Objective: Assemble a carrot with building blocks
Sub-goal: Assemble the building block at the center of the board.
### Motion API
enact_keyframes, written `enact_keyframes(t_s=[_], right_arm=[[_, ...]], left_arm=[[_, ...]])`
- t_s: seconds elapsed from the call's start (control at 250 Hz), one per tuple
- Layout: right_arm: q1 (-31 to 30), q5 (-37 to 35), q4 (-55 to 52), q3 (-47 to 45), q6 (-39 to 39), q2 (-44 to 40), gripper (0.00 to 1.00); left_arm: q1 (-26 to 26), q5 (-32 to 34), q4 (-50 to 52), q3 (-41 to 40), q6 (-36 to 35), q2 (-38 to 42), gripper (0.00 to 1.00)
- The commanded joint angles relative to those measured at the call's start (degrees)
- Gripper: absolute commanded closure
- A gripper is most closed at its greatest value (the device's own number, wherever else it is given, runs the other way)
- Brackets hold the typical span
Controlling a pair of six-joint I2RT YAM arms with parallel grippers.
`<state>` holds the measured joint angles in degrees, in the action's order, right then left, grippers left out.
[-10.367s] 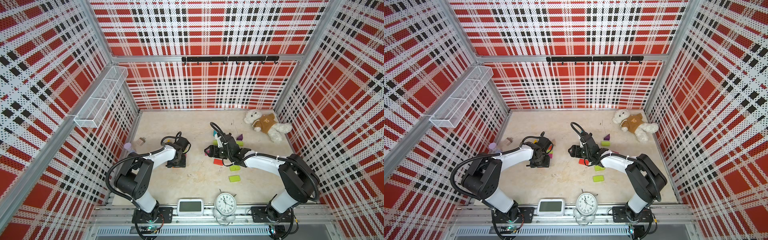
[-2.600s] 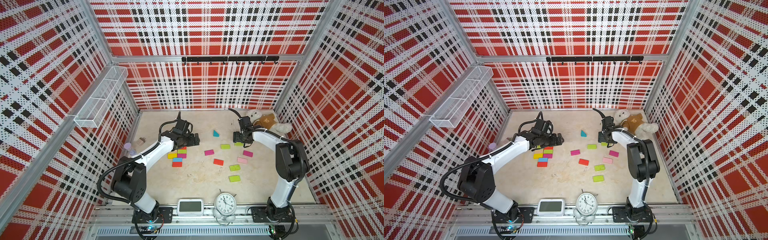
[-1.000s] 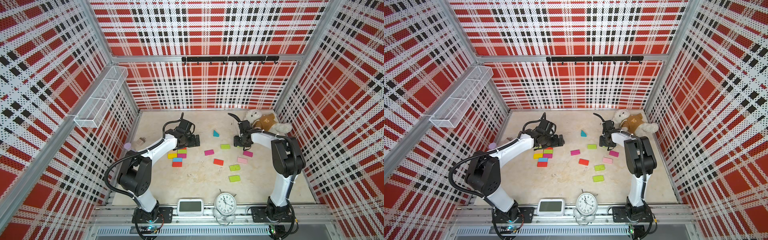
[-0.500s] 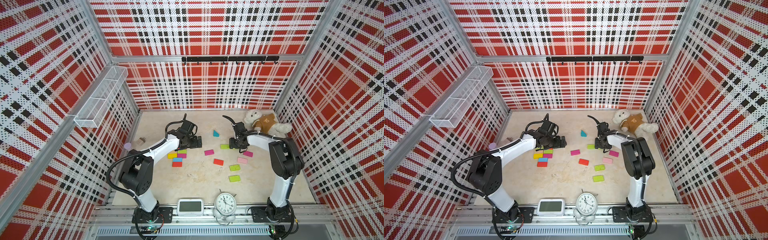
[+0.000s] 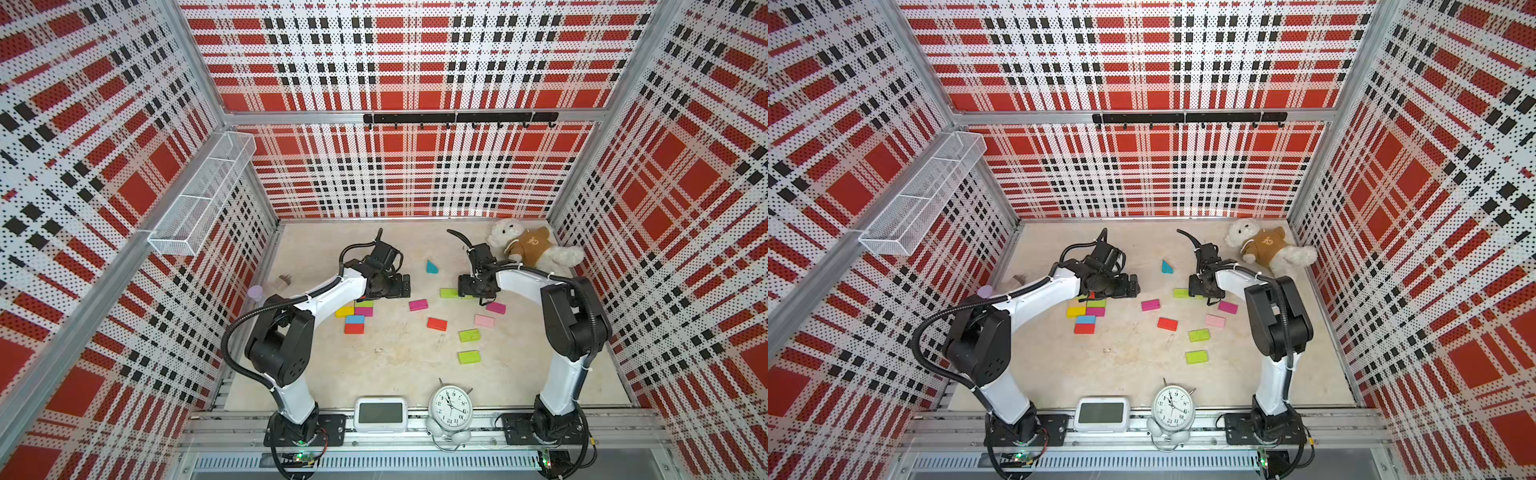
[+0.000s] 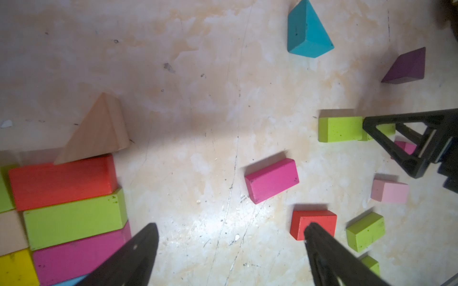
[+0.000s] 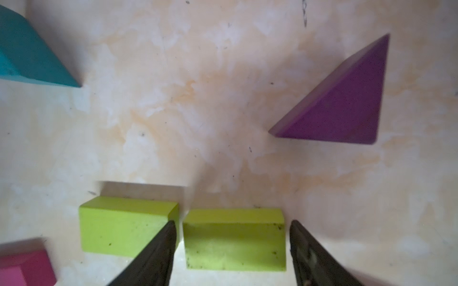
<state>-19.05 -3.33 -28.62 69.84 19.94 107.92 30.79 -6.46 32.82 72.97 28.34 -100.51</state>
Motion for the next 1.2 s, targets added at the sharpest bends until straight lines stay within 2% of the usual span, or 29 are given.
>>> enact_keyframes(t_s=[0.0,0.18,0.436,0.508,0.652,0.876,0.936,1.197], right_arm=[[0.1,-1.0,-0.4,0.1,-0.2,-4.0,0.25],[1.9,0.2,-0.3,-1.2,-0.2,-7.8,0.27],[6.4,-1.3,0.6,-4.5,-2.8,-8.6,0.40],[7.1,-1.4,1.1,-5.0,-3.4,-7.7,0.44],[7.2,-2.6,1.4,-4.8,-4.2,-5.8,0.48],[7.0,-2.4,2.2,-4.4,-4.2,-3.2,0.50],[6.8,-1.5,2.6,-4.5,-4.1,-2.9,0.52],[5.4,-0.5,2.8,-3.8,-3.5,-1.2,0.56]], left_arm=[[1.4,-0.4,0.2,2.3,-0.3,-1.4,0.07],[3.2,-1.1,0.4,5.4,-0.7,-4.6,0.14],[5.6,-2.3,0.6,12.0,-0.7,-11.2,0.21],[6.3,-2.7,0.7,13.7,-0.7,-13.0,0.27],[7.2,-2.8,0.8,16.8,-0.5,-16.0,0.29],[7.8,-4.4,0.8,20.2,-0.1,-19.5,0.40],[7.9,-4.8,0.8,20.7,-0.1,-20.1,0.46],[8.1,-6.6,0.1,23.1,0.6,-23.1,0.52]])
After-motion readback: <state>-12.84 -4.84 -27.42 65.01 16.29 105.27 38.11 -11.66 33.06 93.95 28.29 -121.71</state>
